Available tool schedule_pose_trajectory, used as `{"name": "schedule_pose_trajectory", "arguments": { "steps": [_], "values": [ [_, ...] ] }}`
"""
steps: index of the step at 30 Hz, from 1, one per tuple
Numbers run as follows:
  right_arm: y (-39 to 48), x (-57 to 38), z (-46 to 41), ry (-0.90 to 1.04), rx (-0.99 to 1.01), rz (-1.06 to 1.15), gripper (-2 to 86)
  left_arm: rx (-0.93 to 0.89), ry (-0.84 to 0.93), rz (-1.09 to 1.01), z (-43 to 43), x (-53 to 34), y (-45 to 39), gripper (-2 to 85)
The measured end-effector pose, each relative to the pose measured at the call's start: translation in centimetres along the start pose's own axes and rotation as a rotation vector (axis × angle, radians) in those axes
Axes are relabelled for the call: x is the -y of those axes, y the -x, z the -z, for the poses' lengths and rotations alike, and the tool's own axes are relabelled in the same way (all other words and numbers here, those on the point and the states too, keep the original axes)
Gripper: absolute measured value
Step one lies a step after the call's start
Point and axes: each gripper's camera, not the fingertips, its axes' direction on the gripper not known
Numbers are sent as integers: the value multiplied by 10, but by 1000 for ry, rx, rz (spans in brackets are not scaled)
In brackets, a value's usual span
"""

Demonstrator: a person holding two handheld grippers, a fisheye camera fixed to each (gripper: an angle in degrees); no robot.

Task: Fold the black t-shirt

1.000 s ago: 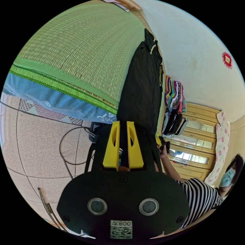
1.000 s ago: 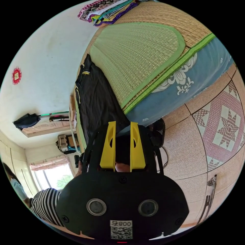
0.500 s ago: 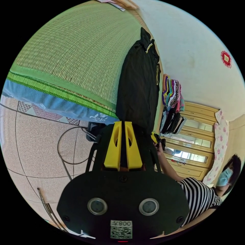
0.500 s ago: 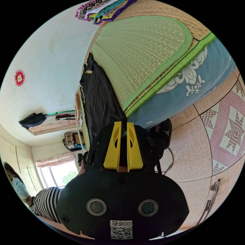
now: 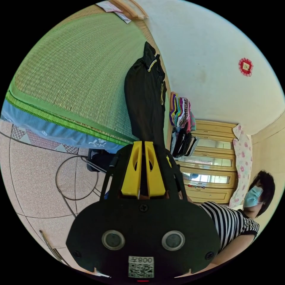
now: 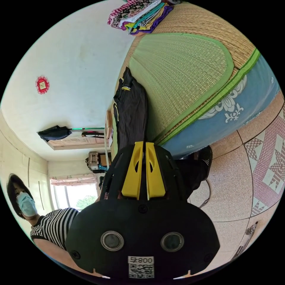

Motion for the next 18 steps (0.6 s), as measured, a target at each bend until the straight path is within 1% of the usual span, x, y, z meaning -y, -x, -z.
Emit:
{"name": "schedule_pose_trajectory", "arguments": {
  "steps": [2, 8, 18],
  "values": [
    [0, -9, 5, -14, 38, 18, 10, -16, 0, -28, 3, -8, -4, 13],
    [9, -37, 19, -24, 68, 94, 7, -78, -12, -95, 12, -36, -8, 12],
    [-7, -110, 36, -56, 117, 119, 7, -147, -13, -105, 27, -103, 16, 11]
  ]
}}
